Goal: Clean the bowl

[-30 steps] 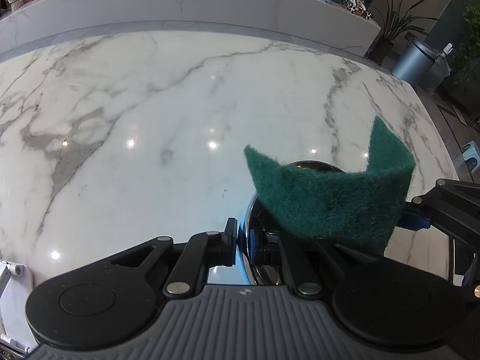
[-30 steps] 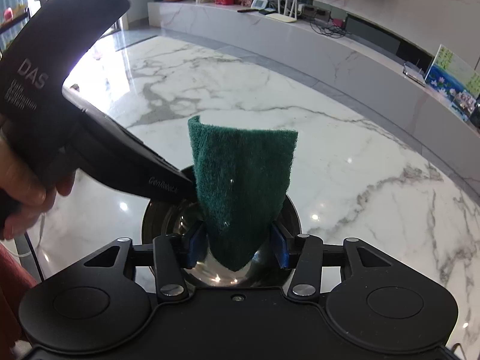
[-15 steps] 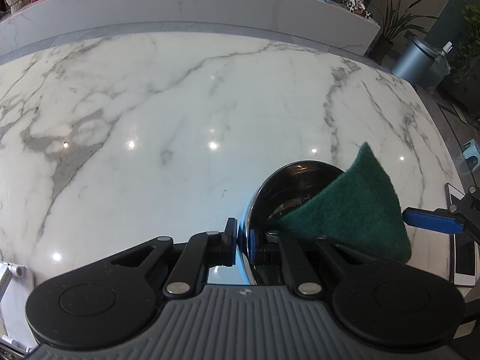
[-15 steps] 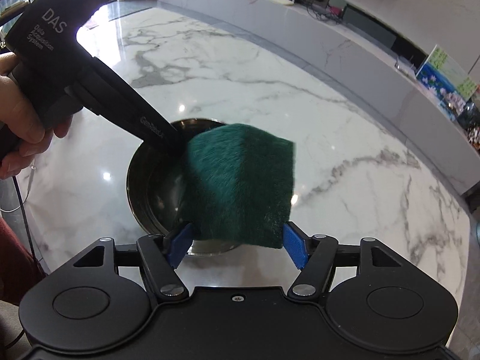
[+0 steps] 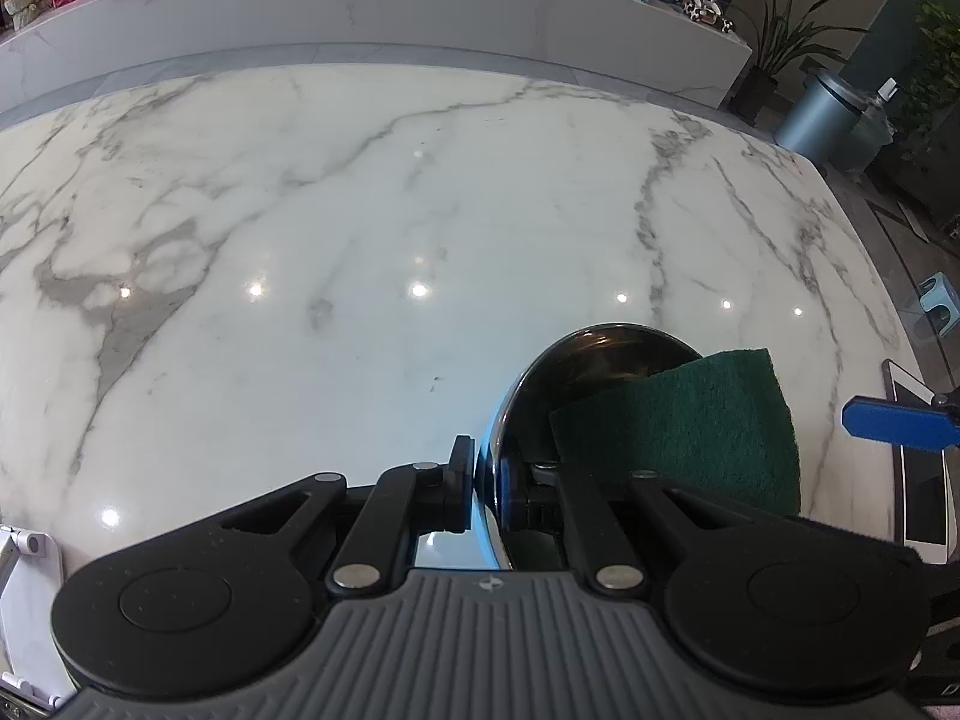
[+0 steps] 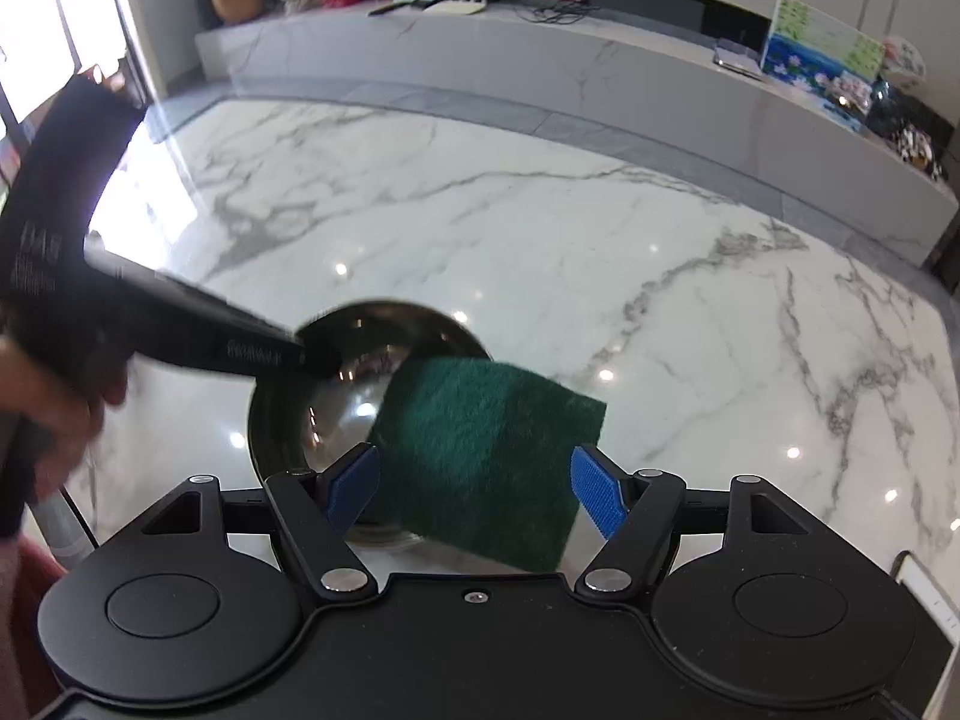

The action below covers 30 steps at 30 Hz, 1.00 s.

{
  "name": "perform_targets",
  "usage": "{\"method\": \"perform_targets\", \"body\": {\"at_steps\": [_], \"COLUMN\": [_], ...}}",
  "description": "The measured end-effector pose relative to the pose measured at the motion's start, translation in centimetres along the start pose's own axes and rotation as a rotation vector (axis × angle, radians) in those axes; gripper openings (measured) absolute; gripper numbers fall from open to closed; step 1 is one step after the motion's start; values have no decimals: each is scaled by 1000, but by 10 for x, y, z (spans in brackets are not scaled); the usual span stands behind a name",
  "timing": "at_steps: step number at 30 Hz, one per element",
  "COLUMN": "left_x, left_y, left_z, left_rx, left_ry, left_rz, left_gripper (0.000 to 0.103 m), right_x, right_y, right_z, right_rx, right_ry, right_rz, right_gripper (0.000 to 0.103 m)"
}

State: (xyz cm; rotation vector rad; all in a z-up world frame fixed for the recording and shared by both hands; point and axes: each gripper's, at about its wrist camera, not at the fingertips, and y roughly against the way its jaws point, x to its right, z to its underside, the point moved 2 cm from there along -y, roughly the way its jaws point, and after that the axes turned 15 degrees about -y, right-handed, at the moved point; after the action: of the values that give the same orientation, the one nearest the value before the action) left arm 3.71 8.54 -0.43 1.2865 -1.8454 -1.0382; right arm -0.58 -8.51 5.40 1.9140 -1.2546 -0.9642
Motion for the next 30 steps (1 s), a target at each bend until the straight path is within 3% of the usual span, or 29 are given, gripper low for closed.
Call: {"method": "perform_targets", "body": {"at_steps": [8, 16, 18, 22, 30], "left_x": [2, 3, 3, 3, -7], "left_y": [-1, 0, 0, -1, -6], "left_z": [0, 0, 1, 2, 3], "left_rx": [-4, -8, -13, -23, -38], "left_ry": [-9, -13, -15, -18, 9], "left_rz": [8, 9, 7, 7, 5], "left_gripper": [7, 7, 7, 8, 12], "right_x": [13, 28, 29, 22, 0], "right_y": [-44, -58, -59, -61, -64], "right_z": [-8, -2, -2, -3, -3], "right_rx": [-110, -158, -158, -130, -101], "right_ry": [-165, -286, -291, -184, 176], "right_rz": [41, -12, -18, 2, 28], "right_gripper": [69, 29, 25, 19, 18]}}
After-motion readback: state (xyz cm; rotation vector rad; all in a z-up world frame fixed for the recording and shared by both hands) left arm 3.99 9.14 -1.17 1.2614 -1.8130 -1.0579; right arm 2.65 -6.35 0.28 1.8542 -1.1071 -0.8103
